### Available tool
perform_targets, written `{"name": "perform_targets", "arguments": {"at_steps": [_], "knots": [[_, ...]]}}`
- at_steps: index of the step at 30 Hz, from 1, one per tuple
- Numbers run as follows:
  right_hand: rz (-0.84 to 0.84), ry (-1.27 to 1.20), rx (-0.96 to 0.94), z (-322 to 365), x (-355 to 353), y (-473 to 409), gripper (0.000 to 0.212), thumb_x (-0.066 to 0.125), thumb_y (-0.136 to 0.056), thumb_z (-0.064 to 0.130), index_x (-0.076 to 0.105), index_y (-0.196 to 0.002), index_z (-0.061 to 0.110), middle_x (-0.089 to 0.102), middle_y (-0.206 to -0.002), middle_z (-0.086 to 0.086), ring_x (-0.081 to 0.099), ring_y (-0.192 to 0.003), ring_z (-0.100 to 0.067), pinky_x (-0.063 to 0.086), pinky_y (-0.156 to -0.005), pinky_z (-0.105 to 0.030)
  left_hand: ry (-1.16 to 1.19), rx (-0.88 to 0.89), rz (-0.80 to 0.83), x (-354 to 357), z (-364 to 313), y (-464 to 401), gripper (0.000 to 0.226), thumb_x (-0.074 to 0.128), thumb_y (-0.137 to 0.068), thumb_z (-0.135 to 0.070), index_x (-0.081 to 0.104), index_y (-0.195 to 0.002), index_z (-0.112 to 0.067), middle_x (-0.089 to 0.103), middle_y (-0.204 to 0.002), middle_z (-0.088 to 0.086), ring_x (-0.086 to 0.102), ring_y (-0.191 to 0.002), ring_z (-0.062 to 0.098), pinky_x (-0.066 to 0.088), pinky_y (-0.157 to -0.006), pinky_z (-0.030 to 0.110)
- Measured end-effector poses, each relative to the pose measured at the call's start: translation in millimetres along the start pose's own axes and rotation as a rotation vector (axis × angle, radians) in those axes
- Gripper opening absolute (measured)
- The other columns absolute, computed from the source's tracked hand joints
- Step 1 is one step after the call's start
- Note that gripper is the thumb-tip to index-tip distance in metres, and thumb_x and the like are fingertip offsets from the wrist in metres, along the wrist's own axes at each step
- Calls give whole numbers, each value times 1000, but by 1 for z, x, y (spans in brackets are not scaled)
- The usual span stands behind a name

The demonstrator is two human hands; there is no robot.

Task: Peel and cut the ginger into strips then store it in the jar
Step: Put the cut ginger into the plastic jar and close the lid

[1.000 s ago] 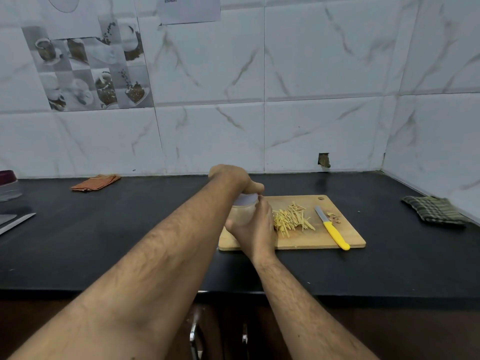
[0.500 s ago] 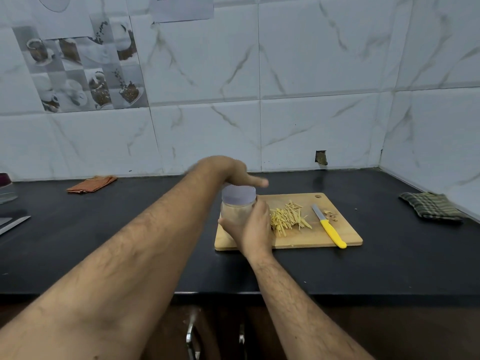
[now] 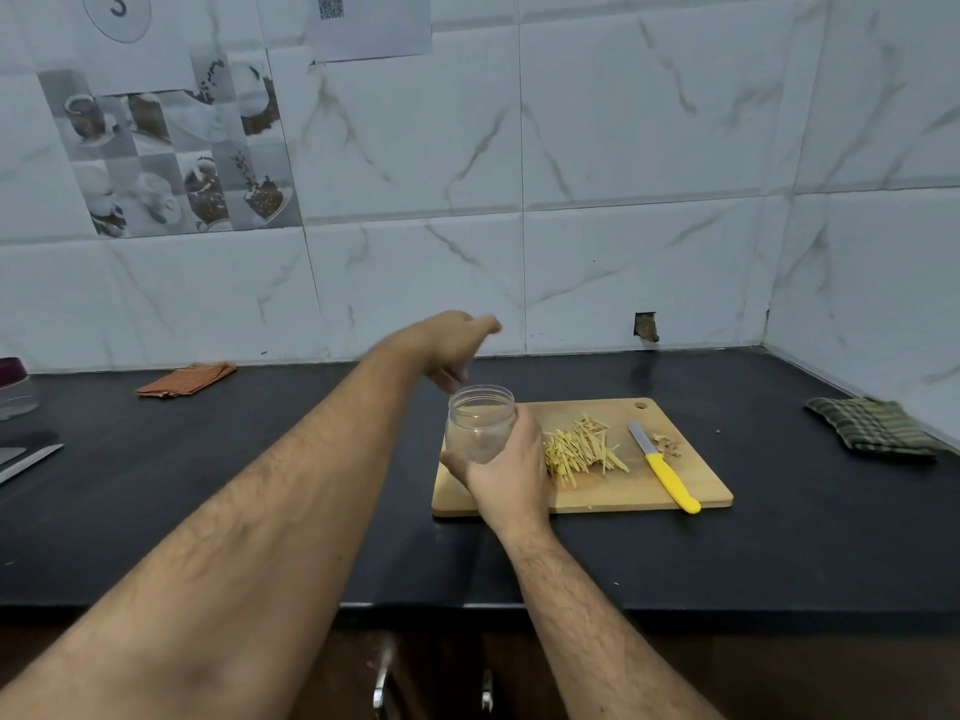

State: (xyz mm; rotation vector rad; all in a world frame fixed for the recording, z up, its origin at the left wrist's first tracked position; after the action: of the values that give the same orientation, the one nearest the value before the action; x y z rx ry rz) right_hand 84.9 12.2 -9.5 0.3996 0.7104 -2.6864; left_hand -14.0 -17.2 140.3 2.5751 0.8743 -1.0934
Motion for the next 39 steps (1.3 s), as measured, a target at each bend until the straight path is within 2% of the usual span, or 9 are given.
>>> {"name": "perform_targets", "arguments": {"at_steps": [5, 8, 12, 17, 23, 27, 31, 34, 39], "knots": [[-26, -23, -1, -1, -3, 1, 104, 88, -58, 54, 35, -142, 22, 51, -135, 7, 47, -125, -15, 45, -100, -34, 777, -197, -175, 15, 61, -15, 40, 29, -103, -33, 49, -82, -5, 54, -83, 15, 58, -77, 29, 56, -59, 33], [-28, -8, -10, -2, -6, 0, 101, 87, -58, 54, 36, -139, 25, 52, -129, 11, 48, -120, -12, 43, -93, -27, 1020, -282, -164, 31, 97, -30, 39, 30, -104, -38, 52, -106, -5, 62, -97, 17, 63, -85, 30, 58, -65, 40], [2, -12, -19, -2, -2, -2, 99, 86, -59, 55, 36, -138, 26, 43, -125, 16, 42, -122, -8, 37, -91, -23, 997, -308, -148, 46, 125, -50, 63, 57, -89, -32, 42, -141, 1, 65, -116, 26, 66, -103, 36, 56, -75, 45], [22, 19, -26, -2, 4, -4, 101, 84, -60, 58, 34, -142, 26, 44, -135, 13, 40, -127, -8, 39, -98, -25, 992, -347, -147, 60, 138, -57, 46, 29, -110, -32, 62, -105, 0, 69, -87, 17, 67, -79, 28, 55, -69, 38], [28, 79, -32, -2, 4, -6, 108, 81, -62, 64, 30, -148, 26, 44, -143, 11, 38, -133, -10, 37, -102, -27, 617, -411, -180, 63, 147, -69, 27, 61, -93, -20, 58, -68, -11, 56, -68, 3, 49, -51, 15, 43, -43, 18], [28, 84, -27, -2, 4, -6, 108, 82, -61, 64, 31, -148, 24, 46, -141, 9, 40, -132, -13, 39, -103, -30, 506, -348, -273, 59, 140, -71, 31, 53, -98, -13, 46, -68, -17, 51, -71, 0, 49, -60, 15, 55, -75, 35], [39, 79, -20, -1, 3, -5, 109, 83, -61, 64, 31, -148, 24, 46, -142, 8, 39, -132, -12, 39, -104, -29, 312, -383, -272, 55, 139, -63, 22, 48, -93, -7, 61, -78, 2, 64, -86, 3, 33, -53, 16, 35, -44, 24], [42, 79, -16, 0, 4, -3, 114, 82, -61, 66, 29, -151, 21, 45, -146, 5, 38, -135, -15, 38, -109, -32, 364, -359, -279, 52, 135, -56, 24, 52, -93, -9, 56, -71, -2, 54, -75, 2, 42, -59, 17, 42, -49, 28], [103, 123, 3, 3, 3, 0, 124, 80, -65, 67, 16, -156, 14, 38, -153, -5, 31, -142, -23, 30, -113, -35, 623, -344, -269, 52, 134, -36, 29, 57, -91, -9, 52, -62, -9, 52, -51, 0, 46, -37, 13, 35, -39, 20]]}}
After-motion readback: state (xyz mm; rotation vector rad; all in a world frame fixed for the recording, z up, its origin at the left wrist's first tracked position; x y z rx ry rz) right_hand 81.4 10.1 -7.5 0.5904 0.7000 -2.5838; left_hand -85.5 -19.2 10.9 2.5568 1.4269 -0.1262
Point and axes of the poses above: each hand's wrist, its own y-axis away from the middle knuckle, its own x-axis out of the palm, z = x × y, the point moved 4 cm from there along -y, towards the middle knuckle
